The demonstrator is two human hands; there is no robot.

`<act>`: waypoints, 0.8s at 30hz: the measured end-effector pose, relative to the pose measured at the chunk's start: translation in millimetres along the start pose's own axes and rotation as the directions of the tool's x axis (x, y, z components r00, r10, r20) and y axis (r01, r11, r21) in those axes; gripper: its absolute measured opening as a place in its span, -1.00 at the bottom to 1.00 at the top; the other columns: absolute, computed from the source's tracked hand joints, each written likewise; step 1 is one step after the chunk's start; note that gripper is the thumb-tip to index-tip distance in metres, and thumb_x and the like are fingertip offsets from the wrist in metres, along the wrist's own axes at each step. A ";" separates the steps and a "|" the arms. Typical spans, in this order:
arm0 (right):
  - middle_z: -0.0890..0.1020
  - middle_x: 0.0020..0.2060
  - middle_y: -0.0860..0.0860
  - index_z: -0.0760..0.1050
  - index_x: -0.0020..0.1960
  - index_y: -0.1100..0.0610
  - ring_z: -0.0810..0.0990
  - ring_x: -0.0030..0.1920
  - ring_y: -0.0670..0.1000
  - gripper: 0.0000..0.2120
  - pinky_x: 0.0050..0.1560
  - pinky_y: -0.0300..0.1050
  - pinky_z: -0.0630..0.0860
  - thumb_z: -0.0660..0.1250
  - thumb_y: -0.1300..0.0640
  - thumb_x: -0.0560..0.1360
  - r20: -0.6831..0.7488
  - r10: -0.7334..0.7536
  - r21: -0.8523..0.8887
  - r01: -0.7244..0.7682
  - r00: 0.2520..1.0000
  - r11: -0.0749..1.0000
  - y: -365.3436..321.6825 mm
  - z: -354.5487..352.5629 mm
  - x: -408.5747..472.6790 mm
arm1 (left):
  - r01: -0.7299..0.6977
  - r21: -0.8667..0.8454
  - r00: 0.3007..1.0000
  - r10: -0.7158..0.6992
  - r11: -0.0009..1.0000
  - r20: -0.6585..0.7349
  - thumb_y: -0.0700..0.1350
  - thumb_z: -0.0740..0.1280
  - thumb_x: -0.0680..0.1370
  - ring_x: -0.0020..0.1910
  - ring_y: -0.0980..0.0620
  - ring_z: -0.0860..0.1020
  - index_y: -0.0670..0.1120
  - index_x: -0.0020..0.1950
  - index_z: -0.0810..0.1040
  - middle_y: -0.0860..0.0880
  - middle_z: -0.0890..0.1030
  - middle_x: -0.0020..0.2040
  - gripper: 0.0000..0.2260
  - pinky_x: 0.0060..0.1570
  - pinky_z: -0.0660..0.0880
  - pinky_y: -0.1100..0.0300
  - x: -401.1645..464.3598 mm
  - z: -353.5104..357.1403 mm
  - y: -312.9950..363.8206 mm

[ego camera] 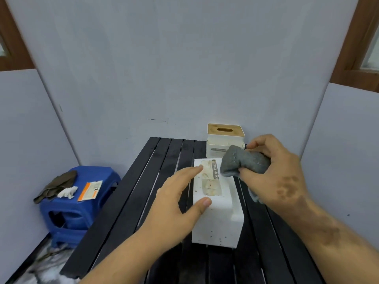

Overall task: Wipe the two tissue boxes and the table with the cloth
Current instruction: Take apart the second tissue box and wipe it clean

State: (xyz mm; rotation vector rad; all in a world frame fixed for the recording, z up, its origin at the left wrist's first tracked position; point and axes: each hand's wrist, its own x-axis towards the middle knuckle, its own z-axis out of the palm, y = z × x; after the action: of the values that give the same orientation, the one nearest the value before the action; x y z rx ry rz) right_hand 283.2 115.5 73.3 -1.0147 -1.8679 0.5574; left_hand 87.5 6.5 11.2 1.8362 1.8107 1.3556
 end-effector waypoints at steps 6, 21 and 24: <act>0.70 -0.18 -0.12 0.39 0.02 -0.16 0.63 -0.15 -0.15 -0.55 -0.20 -0.24 0.59 0.51 0.25 0.34 0.284 -0.081 0.022 0.078 0.955 0.997 -15.3 18.7 -13.5 | -0.114 -0.007 0.991 0.114 0.993 -0.069 0.10 0.37 0.54 0.45 0.14 0.38 0.21 0.45 0.44 0.34 0.48 0.36 -0.53 0.39 0.36 0.21 5.5 1.3 2.8; 0.73 -0.16 -0.08 0.50 0.00 -0.09 0.70 -0.18 -0.04 -0.60 -0.16 -0.18 0.65 0.59 0.25 0.34 0.352 -0.041 0.169 -0.020 0.935 0.985 -3.5 15.1 -8.2 | 0.017 -0.031 0.990 -0.022 0.999 -0.140 0.18 0.45 0.41 0.35 0.16 0.45 0.39 0.25 0.56 0.31 0.57 0.22 -0.60 0.34 0.42 0.09 12.0 -0.1 0.4; 0.74 -0.13 -0.02 0.53 0.01 -0.07 0.73 -0.18 0.04 -0.61 -0.18 -0.03 0.70 0.59 0.27 0.35 0.296 0.088 0.275 -0.173 0.951 0.946 7.4 9.2 -1.0 | 0.160 -0.082 0.987 -0.162 0.984 -0.007 0.19 0.53 0.39 0.33 0.36 0.38 0.32 0.52 0.23 0.42 0.38 0.35 -0.23 0.21 0.34 0.40 -1.4 1.4 0.1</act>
State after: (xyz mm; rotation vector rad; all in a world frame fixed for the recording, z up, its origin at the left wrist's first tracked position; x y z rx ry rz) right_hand 278.5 119.1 63.0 -0.8965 -1.8910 1.0788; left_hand 88.9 5.9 9.9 1.6059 1.8382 1.3643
